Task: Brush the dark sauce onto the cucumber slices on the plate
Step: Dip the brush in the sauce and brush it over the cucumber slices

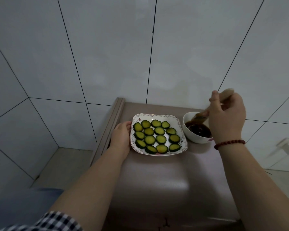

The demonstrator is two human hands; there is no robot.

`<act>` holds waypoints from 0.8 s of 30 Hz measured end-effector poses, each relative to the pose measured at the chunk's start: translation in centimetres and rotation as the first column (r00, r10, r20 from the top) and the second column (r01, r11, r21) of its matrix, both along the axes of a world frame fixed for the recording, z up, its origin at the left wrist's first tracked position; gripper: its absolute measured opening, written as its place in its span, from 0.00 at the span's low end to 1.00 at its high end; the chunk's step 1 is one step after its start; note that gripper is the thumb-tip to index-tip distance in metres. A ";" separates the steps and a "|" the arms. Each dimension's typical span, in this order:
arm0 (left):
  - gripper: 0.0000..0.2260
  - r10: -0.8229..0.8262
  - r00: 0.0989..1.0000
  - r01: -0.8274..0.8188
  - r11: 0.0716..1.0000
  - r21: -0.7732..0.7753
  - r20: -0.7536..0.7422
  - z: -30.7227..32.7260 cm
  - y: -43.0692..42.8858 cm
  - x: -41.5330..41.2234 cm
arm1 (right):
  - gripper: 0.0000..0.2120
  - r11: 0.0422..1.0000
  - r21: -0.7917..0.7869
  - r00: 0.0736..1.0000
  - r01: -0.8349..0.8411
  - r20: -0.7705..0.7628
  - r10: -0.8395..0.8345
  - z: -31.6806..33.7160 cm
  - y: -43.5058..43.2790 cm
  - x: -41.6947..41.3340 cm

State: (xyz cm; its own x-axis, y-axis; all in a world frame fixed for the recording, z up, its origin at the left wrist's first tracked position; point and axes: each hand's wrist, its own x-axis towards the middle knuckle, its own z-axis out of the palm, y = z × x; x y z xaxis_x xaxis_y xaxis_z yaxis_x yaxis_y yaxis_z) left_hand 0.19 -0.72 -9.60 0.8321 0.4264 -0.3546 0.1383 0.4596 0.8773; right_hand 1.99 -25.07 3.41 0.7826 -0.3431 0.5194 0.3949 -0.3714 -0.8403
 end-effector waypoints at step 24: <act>0.20 0.021 1.000 -0.021 1.000 -0.009 -0.010 0.4 -0.1 -0.4 | 0.14 0.944 0.057 0.929 -0.326 -0.166 0.331 -2.0 4.8 0.2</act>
